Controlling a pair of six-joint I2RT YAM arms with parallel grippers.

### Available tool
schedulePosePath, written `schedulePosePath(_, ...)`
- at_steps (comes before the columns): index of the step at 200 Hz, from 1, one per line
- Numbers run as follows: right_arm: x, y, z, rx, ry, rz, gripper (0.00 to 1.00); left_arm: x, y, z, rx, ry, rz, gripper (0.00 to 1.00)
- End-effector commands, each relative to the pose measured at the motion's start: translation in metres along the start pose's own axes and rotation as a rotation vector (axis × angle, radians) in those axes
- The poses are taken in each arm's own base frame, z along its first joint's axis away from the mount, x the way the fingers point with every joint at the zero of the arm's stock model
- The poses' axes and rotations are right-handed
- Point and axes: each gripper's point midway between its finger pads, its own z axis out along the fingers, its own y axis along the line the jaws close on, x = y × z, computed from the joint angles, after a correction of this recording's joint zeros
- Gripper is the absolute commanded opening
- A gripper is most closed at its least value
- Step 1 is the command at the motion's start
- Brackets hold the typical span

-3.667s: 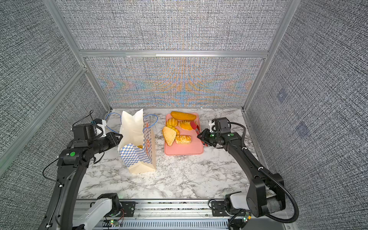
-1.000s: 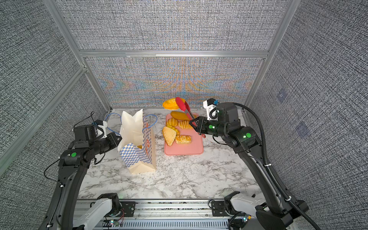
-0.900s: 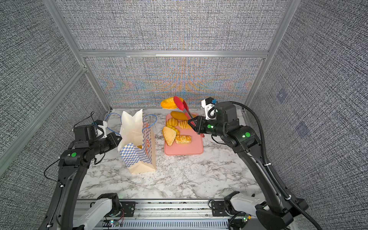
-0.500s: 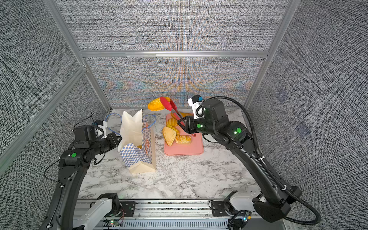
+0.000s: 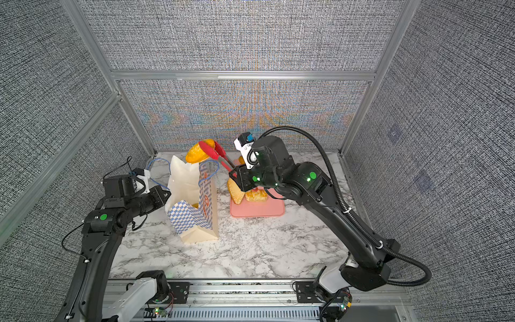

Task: Place the fake bread into the paper bag
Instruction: 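Carry the bun in the tongs over the bag held by the left gripper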

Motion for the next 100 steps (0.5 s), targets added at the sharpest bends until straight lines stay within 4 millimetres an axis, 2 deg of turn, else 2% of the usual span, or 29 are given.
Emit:
schedulePosePath(1, -0.002, 0.0, 0.003, 0.061, 0.002, -0.084, 0.35, 0.0, -0.001, 0.0, 0.007, -0.003, -0.001, 0.03)
schedulePosePath(100, 0.01, 0.023, 0.04, 0.091, 0.095, -0.216, 0.35, -0.001, -0.002, -0.001, 0.008, -0.007, 0.001, 0.03)
